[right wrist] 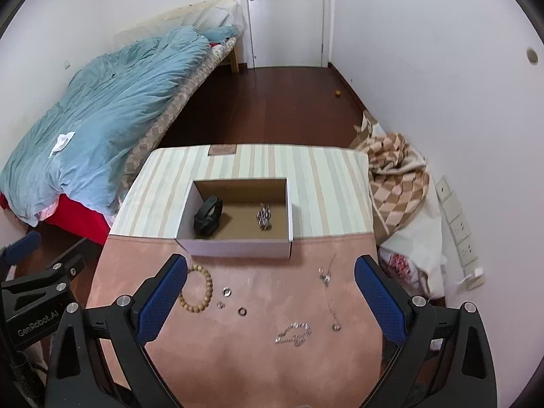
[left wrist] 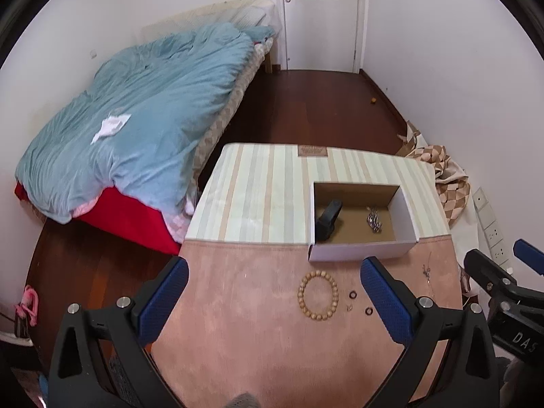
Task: Organize jewelry
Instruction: 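Lift both open grippers out of the box back over the mat, then grasp the thin silver bracelet with right gripper while left gripper grasps the wooden bead bracelet, then drop the silver bracelet into the box with right gripper while left gripper drops the beads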
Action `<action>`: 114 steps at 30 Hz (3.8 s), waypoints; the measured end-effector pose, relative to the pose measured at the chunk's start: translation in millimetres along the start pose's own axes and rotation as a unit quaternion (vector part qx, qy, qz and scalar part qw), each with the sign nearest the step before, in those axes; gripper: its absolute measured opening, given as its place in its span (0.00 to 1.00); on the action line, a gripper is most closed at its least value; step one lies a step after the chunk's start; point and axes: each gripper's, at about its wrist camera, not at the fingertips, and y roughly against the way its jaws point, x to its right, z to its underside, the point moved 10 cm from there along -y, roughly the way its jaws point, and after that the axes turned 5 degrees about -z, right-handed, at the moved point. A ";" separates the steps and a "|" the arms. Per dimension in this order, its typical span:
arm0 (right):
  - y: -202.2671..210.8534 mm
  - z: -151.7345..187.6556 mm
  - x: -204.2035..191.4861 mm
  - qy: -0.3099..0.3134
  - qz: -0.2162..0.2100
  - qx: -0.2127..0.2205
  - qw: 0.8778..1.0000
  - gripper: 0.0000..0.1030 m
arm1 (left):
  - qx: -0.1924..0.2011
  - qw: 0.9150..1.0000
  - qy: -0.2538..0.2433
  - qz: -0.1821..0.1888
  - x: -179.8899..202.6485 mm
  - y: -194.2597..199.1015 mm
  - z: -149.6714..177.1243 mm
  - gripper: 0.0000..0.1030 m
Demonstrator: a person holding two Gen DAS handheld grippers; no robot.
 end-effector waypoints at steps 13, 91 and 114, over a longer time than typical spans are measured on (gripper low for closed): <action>-92.4 149.7 74.9 -0.160 -0.013 -0.124 0.979 0.64 | -0.117 0.992 -0.004 -0.052 -5.3 -79.7 120.8 1.00; -74.9 -61.3 11.1 -0.078 -0.147 -0.011 0.986 0.05 | -0.039 0.979 -0.042 0.195 89.9 -55.7 -74.7 0.06; -192.4 -39.3 30.8 -0.042 -0.092 -0.179 0.979 0.31 | -0.119 0.987 -0.037 0.100 90.6 -146.7 -70.0 0.68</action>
